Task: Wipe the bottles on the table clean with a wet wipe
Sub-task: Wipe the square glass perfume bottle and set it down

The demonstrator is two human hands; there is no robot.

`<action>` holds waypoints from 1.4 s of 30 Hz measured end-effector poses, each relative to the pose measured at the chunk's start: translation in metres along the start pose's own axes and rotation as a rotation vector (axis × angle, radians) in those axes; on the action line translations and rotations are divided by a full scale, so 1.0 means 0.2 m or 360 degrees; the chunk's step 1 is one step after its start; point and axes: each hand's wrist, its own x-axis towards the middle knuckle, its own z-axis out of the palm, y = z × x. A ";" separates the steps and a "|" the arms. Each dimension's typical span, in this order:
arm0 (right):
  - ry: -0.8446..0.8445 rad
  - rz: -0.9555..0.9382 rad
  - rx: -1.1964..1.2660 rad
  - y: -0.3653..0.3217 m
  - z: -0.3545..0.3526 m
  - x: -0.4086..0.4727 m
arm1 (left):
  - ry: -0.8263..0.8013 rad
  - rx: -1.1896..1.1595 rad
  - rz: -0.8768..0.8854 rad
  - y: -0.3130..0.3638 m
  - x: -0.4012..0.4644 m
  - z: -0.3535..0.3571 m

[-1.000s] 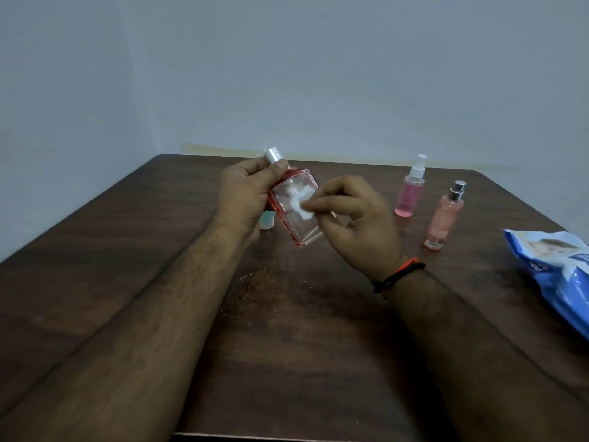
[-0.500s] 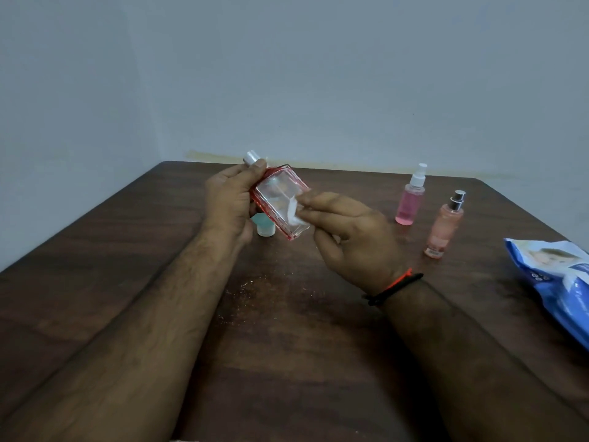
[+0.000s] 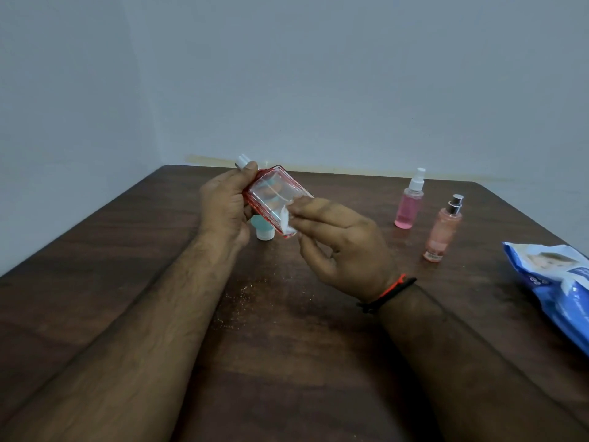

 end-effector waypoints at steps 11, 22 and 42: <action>0.0287 0.0440 -0.0100 0.03 -0.04 0.00 | -0.0007 -0.0070 0.0012 0.01 -0.02 0.02; 0.0262 0.0174 -0.0168 0.00 -0.01 0.02 | 0.0023 -0.0140 0.0027 0.01 -0.01 -0.01; 0.0530 0.0281 -0.0214 0.00 -0.06 0.05 | -0.0111 -0.0414 -0.0211 0.06 -0.06 0.05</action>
